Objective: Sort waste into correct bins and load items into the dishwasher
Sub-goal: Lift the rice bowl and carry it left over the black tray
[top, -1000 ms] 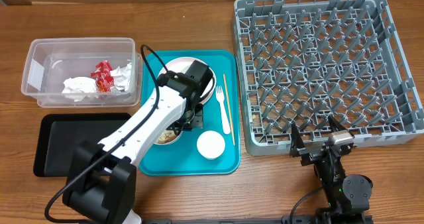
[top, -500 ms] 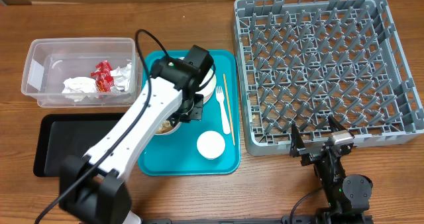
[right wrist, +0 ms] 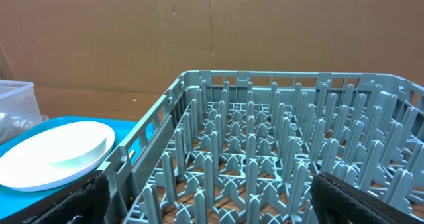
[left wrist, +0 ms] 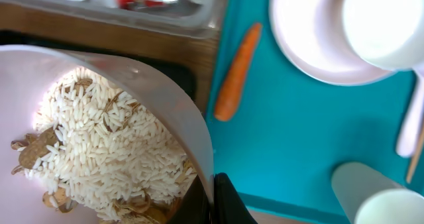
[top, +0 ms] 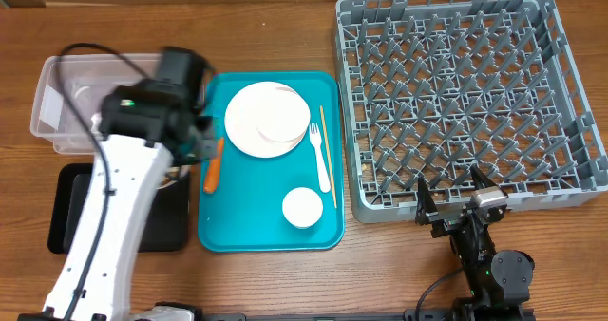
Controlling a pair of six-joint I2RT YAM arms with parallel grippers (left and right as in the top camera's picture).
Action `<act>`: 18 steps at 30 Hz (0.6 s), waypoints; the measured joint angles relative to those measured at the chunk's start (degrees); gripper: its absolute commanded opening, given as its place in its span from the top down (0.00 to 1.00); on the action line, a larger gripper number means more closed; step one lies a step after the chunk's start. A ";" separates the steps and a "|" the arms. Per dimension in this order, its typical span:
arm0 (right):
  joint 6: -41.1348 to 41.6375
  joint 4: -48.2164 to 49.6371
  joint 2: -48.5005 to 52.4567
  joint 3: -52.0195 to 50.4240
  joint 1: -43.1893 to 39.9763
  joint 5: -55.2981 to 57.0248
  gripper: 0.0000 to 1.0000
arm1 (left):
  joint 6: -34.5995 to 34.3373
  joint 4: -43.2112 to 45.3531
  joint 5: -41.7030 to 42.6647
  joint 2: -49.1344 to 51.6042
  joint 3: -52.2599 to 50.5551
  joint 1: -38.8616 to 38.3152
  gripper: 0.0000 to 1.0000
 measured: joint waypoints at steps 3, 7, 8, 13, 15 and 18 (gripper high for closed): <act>0.02 0.02 0.00 0.00 0.00 0.02 0.00 | 1.14 0.04 -0.15 0.02 -0.02 5.66 0.96; 0.04 0.00 0.00 0.00 0.00 0.02 0.00 | 1.68 0.35 -0.90 0.02 -0.13 12.15 0.96; 0.02 0.00 0.00 0.00 0.00 0.02 0.00 | 1.70 0.15 -1.36 0.02 -0.20 13.33 0.96; 0.04 0.00 0.00 0.00 0.00 0.00 0.00 | 1.66 -1.64 -2.86 0.02 -0.46 17.53 0.96; 0.02 0.02 0.00 0.00 0.00 0.02 0.00 | 1.90 -1.62 -2.80 0.02 -0.63 18.71 0.96; 0.02 0.02 0.00 0.00 0.00 0.02 0.00 | 4.55 1.38 -1.40 0.02 -1.49 19.74 0.96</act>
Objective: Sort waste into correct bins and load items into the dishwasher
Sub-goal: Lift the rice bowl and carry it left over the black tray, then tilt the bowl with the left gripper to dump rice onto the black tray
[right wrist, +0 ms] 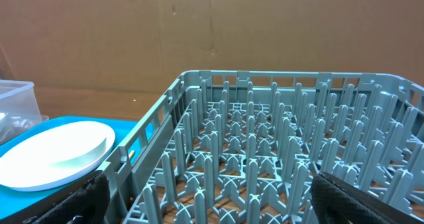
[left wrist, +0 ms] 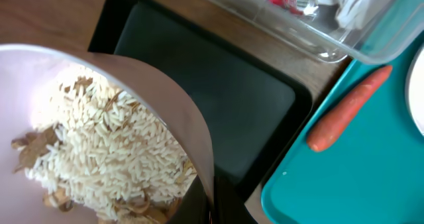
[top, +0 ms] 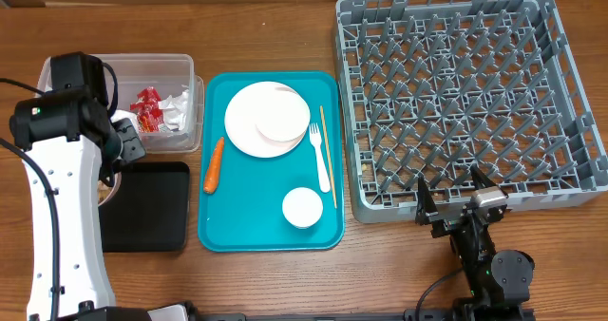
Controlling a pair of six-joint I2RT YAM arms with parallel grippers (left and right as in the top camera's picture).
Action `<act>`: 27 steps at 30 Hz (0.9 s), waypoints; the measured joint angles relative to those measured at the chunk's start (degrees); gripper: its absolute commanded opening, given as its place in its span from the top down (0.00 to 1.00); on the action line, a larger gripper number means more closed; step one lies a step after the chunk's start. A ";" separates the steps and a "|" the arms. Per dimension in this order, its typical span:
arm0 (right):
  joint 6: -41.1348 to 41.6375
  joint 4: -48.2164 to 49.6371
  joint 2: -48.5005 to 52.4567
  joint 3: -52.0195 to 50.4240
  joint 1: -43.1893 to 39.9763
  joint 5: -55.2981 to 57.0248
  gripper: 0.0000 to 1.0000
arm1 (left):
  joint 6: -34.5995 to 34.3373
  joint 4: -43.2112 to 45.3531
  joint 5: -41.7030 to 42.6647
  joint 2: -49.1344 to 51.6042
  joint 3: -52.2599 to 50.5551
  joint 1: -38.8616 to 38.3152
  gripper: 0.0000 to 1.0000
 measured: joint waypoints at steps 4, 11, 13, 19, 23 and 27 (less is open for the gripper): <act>0.00 -0.04 0.00 0.00 0.00 0.00 0.00 | 4.35 5.16 3.96 0.00 -2.38 0.07 0.96; 0.02 0.00 0.00 0.00 0.00 0.00 0.00 | 11.96 10.43 13.29 0.00 -10.40 2.69 0.96; 0.00 0.00 0.00 0.00 0.00 -0.02 0.00 | 14.34 10.80 17.18 0.00 -12.17 4.52 0.96; 0.00 0.00 0.00 0.00 0.00 -0.02 0.00 | 21.68 11.41 30.36 0.00 -16.15 12.41 0.96; 0.00 -0.04 0.00 0.00 0.00 0.00 0.00 | 26.43 11.41 39.67 0.00 -17.73 18.47 0.96; 0.00 -0.04 0.00 0.00 0.00 0.00 0.00 | 31.10 11.45 49.13 0.00 -18.69 24.61 0.96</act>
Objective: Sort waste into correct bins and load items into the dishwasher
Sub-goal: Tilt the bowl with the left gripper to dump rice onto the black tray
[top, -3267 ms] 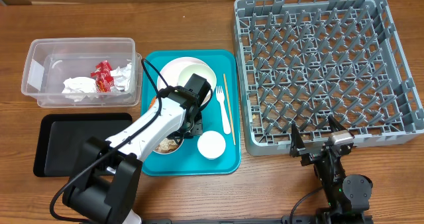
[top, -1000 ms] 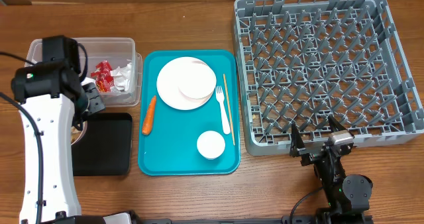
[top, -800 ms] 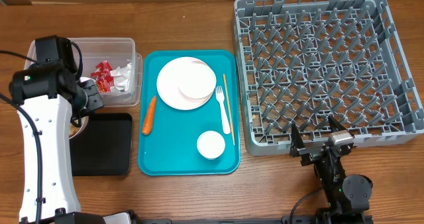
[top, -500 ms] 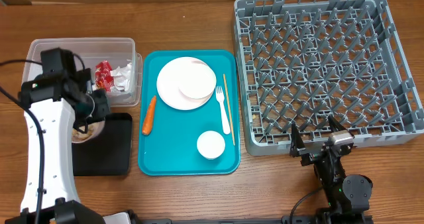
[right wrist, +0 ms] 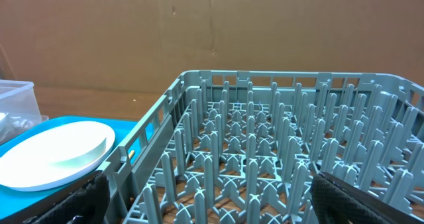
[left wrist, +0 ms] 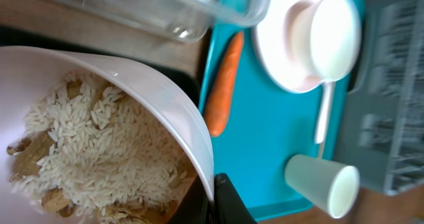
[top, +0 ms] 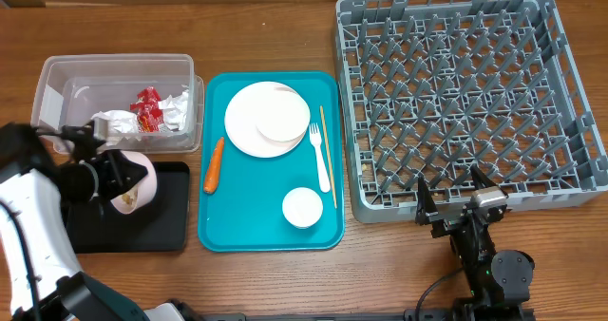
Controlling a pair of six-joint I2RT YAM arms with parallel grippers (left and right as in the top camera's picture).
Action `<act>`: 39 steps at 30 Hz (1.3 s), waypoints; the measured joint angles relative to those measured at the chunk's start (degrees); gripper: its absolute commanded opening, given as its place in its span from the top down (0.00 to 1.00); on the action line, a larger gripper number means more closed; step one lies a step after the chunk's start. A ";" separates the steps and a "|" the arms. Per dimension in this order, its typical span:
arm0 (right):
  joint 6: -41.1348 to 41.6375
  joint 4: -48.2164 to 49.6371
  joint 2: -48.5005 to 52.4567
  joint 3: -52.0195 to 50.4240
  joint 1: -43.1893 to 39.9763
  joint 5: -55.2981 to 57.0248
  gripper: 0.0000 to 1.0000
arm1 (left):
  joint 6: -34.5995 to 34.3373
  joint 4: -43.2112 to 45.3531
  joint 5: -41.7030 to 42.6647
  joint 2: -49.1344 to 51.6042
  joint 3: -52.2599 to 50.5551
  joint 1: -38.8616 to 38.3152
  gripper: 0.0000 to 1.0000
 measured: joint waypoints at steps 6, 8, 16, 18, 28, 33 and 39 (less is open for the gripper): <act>0.02 0.04 0.00 0.00 0.00 -0.02 0.00 | 4.85 0.00 9.97 0.00 -1.81 5.46 0.96; 0.00 0.02 0.00 0.00 0.00 0.00 0.00 | 7.23 -0.83 13.60 0.00 -2.43 6.58 0.96; -0.02 0.04 0.00 0.00 0.00 0.00 0.00 | 16.15 -2.71 23.67 0.00 -6.47 10.82 0.96; 0.02 0.04 0.00 0.00 0.00 0.00 0.00 | 17.46 -2.51 24.55 0.00 -7.72 11.85 0.96; 0.00 0.02 0.00 0.00 0.00 0.00 0.00 | 19.93 0.96 28.46 0.00 -11.43 16.26 0.96; 0.02 0.00 0.00 0.00 0.00 -0.02 0.00 | 20.24 2.43 30.47 0.00 -14.75 17.38 0.96; 0.02 0.02 0.00 0.00 0.00 0.00 0.00 | 20.46 0.20 33.31 0.00 -16.44 17.49 0.96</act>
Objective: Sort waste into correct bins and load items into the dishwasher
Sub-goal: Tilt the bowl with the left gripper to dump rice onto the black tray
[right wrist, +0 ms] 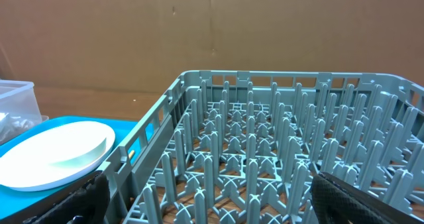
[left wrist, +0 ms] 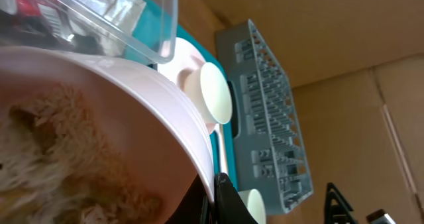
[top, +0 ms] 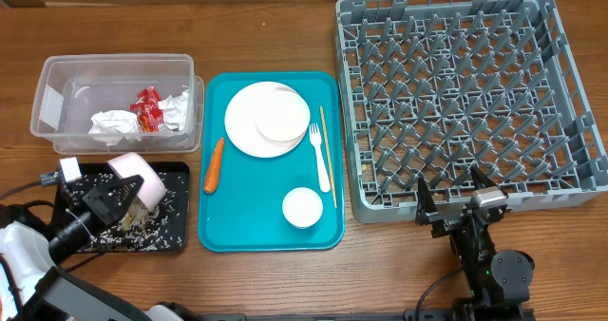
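My left gripper (top: 114, 194) is shut on the rim of a pink bowl (top: 133, 177), which is tipped on its side over the black tray (top: 182, 237). Rice (top: 133, 221) lies scattered on that tray. The left wrist view shows the bowl (left wrist: 112, 111) filling the frame, some rice (left wrist: 40, 131) still inside, and the gripper (left wrist: 216, 187) pinching the rim. The grey dish rack (top: 570, 194) stands at the right. My right gripper (top: 464, 199) rests open at the rack's front edge, and in its own view the right gripper (right wrist: 212, 207) faces the rack (right wrist: 265, 144) with nothing between its fingers.
A clear bin (top: 52, 112) with wrappers sits at the back left. The teal tray (top: 242, 217) carries stacked white plates (top: 266, 119), a carrot (top: 214, 164), a white fork (top: 320, 158), a chopstick (top: 328, 155) and a white cup (top: 302, 207).
The bowl was held over the black tray with the rice inside. Now it is tipped on its side and rice lies spread on the tray. The right arm has not moved.
My left gripper held the rice bowl beside the teal tray's left edge. Then it was at the far left, beside the black tray, then over that tray. Now the bowl is tipped and rice lies on the tray. The right gripper stayed open at the rack.
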Controlling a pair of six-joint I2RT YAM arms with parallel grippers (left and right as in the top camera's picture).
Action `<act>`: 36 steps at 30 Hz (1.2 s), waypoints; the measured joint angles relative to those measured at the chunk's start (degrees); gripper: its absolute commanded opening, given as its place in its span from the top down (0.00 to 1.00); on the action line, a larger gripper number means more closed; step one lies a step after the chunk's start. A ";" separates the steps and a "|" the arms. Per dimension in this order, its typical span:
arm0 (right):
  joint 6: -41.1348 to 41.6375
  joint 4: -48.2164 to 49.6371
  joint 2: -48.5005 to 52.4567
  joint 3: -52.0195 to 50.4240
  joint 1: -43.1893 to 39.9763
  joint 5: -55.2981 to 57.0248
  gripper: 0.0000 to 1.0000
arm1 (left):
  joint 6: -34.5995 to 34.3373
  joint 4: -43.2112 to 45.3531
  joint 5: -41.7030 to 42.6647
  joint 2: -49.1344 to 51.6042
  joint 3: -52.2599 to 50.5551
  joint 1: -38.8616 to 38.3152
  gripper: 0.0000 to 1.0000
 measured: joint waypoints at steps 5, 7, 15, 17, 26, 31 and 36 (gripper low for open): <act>-0.04 0.02 0.00 0.00 0.00 0.00 0.00 | 0.42 -2.95 2.38 0.00 -0.02 0.00 0.96; 0.00 0.02 0.00 0.00 0.00 -0.02 0.00 | 0.42 -2.99 3.02 0.00 -0.02 0.00 0.96; 0.00 0.02 0.00 0.00 0.00 0.00 0.00 | 0.46 -4.66 4.92 -0.02 -0.04 0.02 0.96; -0.04 0.02 0.00 0.00 0.00 0.00 0.00 | -0.39 -6.08 5.25 -0.02 -0.04 0.11 0.96; -0.02 0.02 0.00 0.00 0.00 -0.02 0.00 | -6.60 1.68 5.09 -0.02 -0.13 0.33 0.96; 0.00 0.02 0.00 0.00 0.00 0.00 0.00 | -8.46 -0.79 5.16 -0.02 -0.13 0.33 0.96; -0.02 0.02 0.00 0.00 0.00 0.00 0.00 | -9.60 -1.25 4.83 -0.07 -0.17 0.33 0.96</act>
